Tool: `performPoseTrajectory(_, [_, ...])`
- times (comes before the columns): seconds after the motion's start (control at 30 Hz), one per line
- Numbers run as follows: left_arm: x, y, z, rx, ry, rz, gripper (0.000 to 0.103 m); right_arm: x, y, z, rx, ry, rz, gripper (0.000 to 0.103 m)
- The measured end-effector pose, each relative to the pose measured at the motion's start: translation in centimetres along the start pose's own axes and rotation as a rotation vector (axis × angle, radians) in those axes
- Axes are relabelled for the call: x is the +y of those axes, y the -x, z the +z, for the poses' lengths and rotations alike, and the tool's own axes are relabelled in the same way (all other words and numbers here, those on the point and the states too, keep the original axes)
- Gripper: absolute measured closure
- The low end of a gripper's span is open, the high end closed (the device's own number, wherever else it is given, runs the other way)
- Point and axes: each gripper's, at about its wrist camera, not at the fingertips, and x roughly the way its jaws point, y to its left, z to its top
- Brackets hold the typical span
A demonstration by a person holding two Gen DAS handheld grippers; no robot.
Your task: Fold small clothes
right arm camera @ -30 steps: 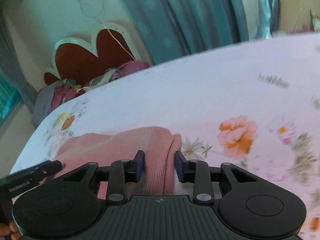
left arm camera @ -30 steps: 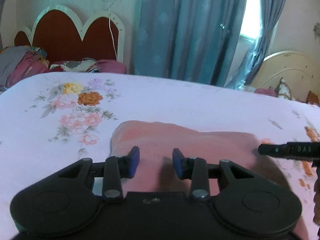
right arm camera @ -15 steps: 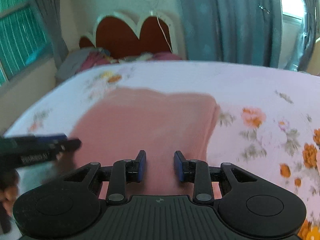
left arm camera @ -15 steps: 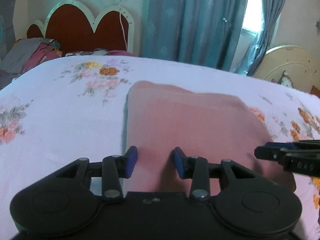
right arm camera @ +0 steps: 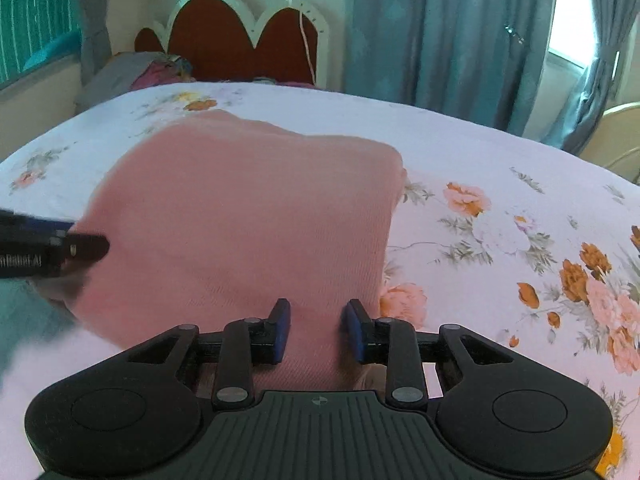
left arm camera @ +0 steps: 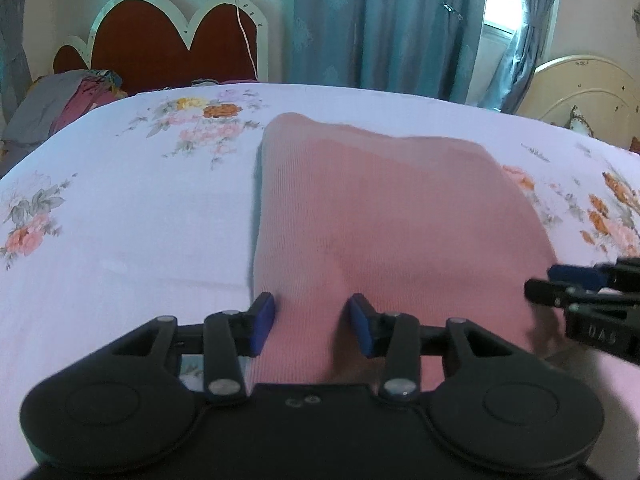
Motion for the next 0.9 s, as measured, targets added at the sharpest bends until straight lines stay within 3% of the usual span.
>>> performPoseTrajectory(0.07, [-0.1, -0.2, -0.1, -0.004, -0.003, 0.01, 0.055, 0.2, -0.4, -0.2, -0.007, 0.011, -0.015, 0.073])
performPoseTrajectory(0.23, [0.4, -0.3, -0.2, 0.008, 0.029, 0.021, 0.029, 1.3, 0.0, -1.0, -0.031, 0.042, -0.06, 0.072])
performPoseTrajectory(0.37, [0.7, -0.3, -0.4, 0.029, 0.071, 0.026, 0.0, 1.7, 0.0, -0.7, -0.017, 0.064, -0.076, 0.072])
performPoseTrajectory(0.5, [0.0, -0.2, -1.0, 0.018, 0.046, 0.066, 0.0, 2.6, -0.2, -0.9, -0.013, 0.137, -0.11, 0.072])
performPoseTrajectory(0.6, [-0.9, 0.2, -1.6, 0.012, 0.045, 0.137, 0.0, 3.1, -0.1, -1.4, -0.02, 0.18, -0.126, 0.072])
performPoseTrajectory(0.8, [-0.6, 1.6, -2.7, 0.045, 0.234, 0.175, 0.001, 2.0, 1.2, -1.5, 0.009, 0.107, -0.057, 0.072])
performPoseTrajectory(0.9, [-1.0, 2.5, -3.2, 0.04, 0.235, 0.206, 0.001, 1.7, 3.2, -1.7, -0.001, 0.06, -0.031, 0.071])
